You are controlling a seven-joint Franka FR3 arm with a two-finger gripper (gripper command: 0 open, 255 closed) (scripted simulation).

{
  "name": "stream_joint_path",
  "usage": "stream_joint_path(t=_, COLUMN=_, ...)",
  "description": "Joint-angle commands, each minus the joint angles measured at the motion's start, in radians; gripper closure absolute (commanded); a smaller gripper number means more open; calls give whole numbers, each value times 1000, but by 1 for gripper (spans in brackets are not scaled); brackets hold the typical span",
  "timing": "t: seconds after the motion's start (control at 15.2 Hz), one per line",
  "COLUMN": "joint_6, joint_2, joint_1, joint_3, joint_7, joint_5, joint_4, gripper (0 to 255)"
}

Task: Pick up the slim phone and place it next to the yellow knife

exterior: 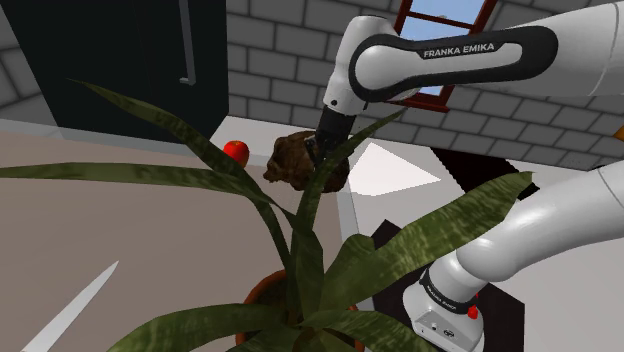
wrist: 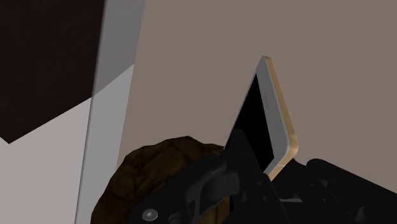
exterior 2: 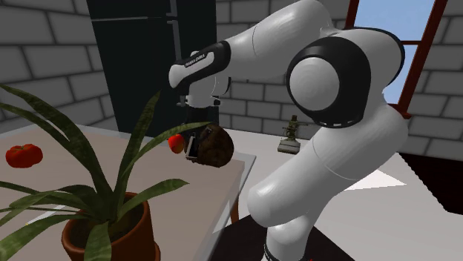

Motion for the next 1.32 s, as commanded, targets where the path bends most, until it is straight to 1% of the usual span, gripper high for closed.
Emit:
stream_joint_path(t=0.0, joint_6=-29, joint_2=-9, joint_1=-1, joint_3=-4, joint_7=2, joint_5=-4, joint_4=24, gripper=255)
stream_joint_path(t=0.79, joint_6=-183, joint_2=-21, joint_1=-6, joint_3=-23, joint_7=28, joint_5=-24, joint_4=167, gripper=255)
stream_joint_path(t=1.06, joint_6=-152, joint_2=66, joint_1=15, joint_3=55, joint_7=121, joint_5=-10, joint_4=244, gripper=255)
stream_joint_path(t=1.25, joint_6=-130, joint_2=141, joint_1=28, joint_3=112, joint_7=193, joint_5=-13, joint_4=314, gripper=255)
